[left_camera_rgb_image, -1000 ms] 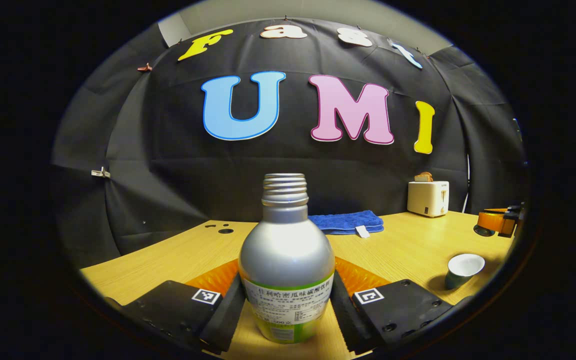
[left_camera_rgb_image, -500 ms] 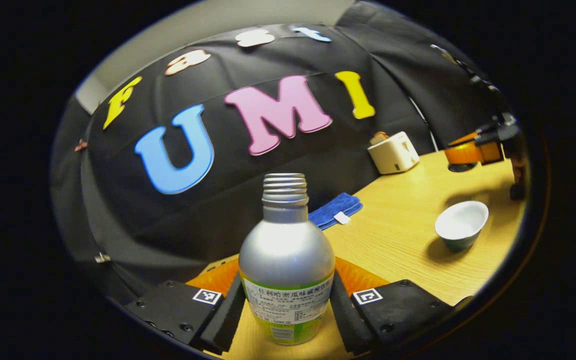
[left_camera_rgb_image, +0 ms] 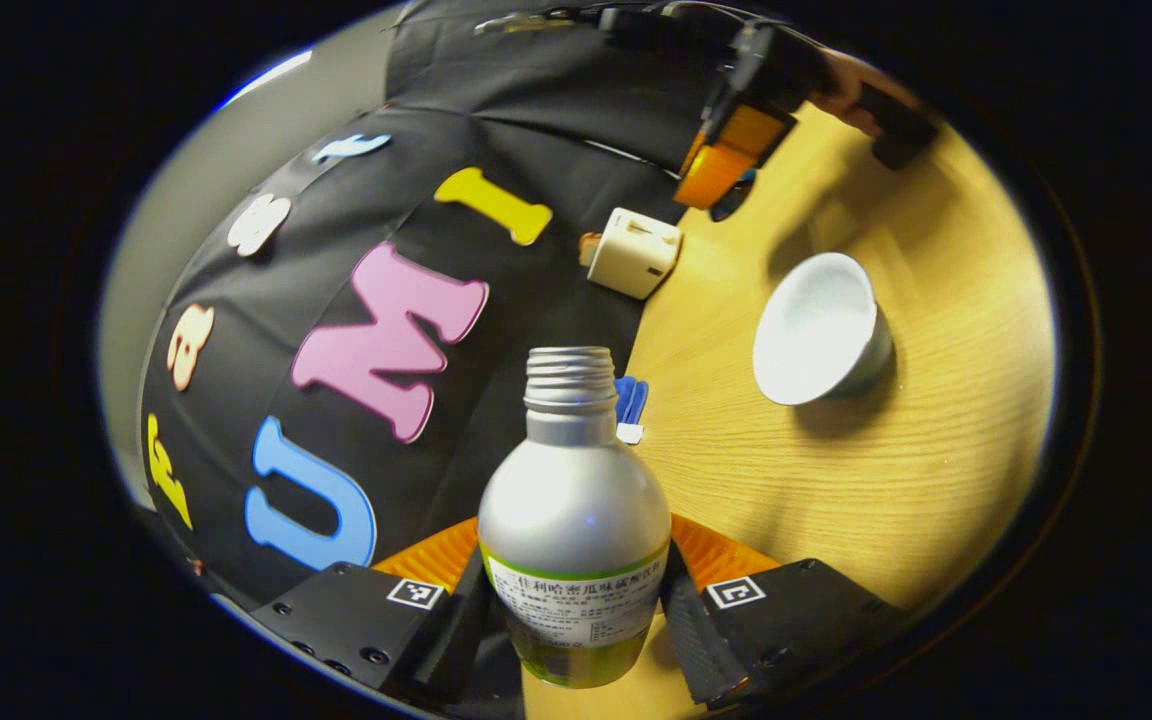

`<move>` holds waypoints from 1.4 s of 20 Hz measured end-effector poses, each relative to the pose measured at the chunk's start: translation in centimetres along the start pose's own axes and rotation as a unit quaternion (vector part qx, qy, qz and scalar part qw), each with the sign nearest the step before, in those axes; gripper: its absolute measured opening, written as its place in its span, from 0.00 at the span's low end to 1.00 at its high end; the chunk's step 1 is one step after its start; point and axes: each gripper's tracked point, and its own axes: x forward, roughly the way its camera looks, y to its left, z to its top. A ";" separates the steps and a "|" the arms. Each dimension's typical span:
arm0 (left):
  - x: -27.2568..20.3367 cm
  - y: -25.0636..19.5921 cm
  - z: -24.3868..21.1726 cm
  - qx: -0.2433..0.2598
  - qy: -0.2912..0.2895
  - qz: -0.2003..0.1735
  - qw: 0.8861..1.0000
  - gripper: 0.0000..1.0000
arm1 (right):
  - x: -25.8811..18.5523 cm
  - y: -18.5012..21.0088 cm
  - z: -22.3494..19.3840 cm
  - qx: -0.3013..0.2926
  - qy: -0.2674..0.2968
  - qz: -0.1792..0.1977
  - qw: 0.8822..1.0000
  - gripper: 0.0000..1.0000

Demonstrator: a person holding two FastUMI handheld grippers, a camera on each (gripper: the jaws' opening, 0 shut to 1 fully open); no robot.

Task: Open the teacup lid with one hand, grasp the water bottle and pour water into the teacup with the other hand; after pouring, place the water bottle on the coaster and then close the teacup lid.

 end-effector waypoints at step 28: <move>2.5 -2.1 0.8 0.297 -0.002 -0.114 0.948 0.81 | 0.0 -0.2 0.1 0.000 0.000 0.001 1.000 0.27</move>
